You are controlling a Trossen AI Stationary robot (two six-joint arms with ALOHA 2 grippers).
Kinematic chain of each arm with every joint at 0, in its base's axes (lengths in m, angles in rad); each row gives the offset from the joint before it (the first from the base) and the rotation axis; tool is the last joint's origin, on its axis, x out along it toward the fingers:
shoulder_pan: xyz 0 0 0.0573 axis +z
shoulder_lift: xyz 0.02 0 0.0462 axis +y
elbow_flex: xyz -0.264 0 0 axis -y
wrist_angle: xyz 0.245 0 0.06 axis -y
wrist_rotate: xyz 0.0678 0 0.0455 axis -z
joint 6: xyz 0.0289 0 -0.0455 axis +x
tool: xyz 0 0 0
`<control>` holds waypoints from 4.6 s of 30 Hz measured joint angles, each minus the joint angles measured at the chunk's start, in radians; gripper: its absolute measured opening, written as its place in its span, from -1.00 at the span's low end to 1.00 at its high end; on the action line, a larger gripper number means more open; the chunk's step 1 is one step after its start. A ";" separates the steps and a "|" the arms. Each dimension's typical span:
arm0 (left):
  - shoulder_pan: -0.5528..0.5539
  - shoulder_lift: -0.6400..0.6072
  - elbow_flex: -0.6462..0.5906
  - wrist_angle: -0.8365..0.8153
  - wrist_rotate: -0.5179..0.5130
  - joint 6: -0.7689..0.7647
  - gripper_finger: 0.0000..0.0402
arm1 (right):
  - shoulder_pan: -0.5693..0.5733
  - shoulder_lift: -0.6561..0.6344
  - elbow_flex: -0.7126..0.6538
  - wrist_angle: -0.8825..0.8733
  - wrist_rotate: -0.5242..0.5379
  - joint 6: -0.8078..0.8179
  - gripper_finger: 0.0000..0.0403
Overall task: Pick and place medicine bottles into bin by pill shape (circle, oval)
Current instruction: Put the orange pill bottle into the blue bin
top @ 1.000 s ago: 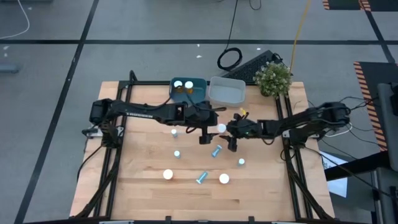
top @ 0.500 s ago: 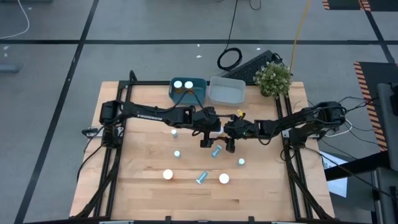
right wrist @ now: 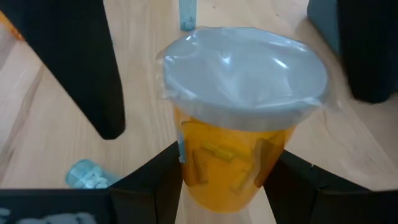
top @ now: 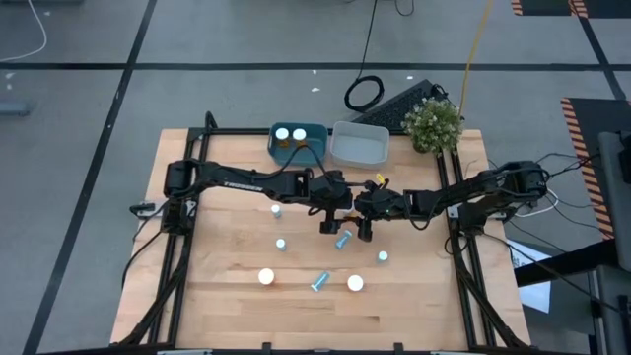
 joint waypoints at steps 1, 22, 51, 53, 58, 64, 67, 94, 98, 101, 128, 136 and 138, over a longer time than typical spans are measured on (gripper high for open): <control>0.000 -0.001 0.000 0.004 0.000 0.000 0.98 | 0.000 0.000 0.000 0.000 0.000 0.000 -0.09; 0.000 0.000 0.000 -0.005 -0.008 0.039 0.16 | 0.000 0.000 0.000 0.002 0.000 -0.012 -0.09; 0.114 -0.074 0.000 -0.107 -0.126 0.099 0.13 | 0.000 -0.254 -0.001 -0.366 0.086 -0.011 0.67; 0.149 -0.087 -0.001 -0.136 -0.142 0.105 0.13 | 0.000 -0.288 -0.002 -0.405 0.086 -0.011 0.67; 0.247 -0.109 -0.001 -0.168 -0.149 0.105 0.13 | 0.000 -0.350 -0.002 -0.450 0.086 -0.021 0.67; 0.361 -0.114 -0.001 -0.182 -0.149 0.105 0.13 | -0.001 -0.403 -0.049 -0.442 0.087 -0.030 0.65; 0.405 -0.114 -0.001 -0.167 -0.143 0.103 0.13 | -0.001 -0.416 -0.071 -0.439 0.113 -0.037 0.62; 0.502 0.035 -0.029 0.022 -0.094 0.098 0.13 | -0.040 -0.428 -0.153 -0.267 0.109 -0.055 0.61; 0.504 0.054 -0.029 0.026 -0.105 0.108 0.13 | -0.039 -0.428 -0.153 -0.267 0.109 -0.054 0.61; 0.505 0.072 -0.028 0.028 -0.119 0.118 0.13 | -0.039 -0.428 -0.153 -0.267 0.109 -0.053 0.61; 0.507 0.095 -0.028 0.067 -0.142 0.138 0.40 | -0.039 -0.428 -0.153 -0.267 0.108 -0.054 0.61; 0.507 0.094 -0.028 0.074 -0.161 0.157 0.56 | -0.039 -0.428 -0.153 -0.267 0.108 -0.053 0.61; 0.506 0.089 -0.028 0.069 -0.163 0.160 0.56 | -0.039 -0.428 -0.153 -0.267 0.108 -0.054 0.61</control>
